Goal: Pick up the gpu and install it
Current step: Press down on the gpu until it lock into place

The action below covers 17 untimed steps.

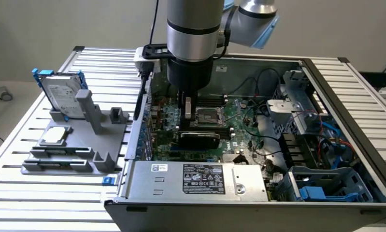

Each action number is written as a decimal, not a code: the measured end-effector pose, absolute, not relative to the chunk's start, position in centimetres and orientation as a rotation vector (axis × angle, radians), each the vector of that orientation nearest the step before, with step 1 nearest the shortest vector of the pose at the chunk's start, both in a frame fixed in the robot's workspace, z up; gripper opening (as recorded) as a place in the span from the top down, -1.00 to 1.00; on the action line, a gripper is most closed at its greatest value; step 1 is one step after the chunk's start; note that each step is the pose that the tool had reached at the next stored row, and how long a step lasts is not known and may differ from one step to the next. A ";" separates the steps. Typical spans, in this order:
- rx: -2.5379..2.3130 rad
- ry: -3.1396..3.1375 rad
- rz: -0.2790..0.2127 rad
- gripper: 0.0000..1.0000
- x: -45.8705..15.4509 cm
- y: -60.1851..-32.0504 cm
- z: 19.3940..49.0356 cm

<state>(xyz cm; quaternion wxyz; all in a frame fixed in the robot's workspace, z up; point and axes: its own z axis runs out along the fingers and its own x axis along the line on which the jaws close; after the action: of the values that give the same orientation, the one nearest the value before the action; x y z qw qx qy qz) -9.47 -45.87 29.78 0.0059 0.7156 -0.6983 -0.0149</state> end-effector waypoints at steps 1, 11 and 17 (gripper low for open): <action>2.240 -2.186 -0.047 0.79 -9.5 -45.9 29.8; 2.242 -2.187 -0.043 0.79 -9.5 -45.8 28.8; 2.246 -2.191 -0.033 0.79 -9.7 -45.5 27.7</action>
<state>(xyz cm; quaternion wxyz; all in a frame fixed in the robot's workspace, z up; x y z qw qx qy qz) -9.71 -45.52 27.73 0.0018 0.7157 -0.6983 -0.0107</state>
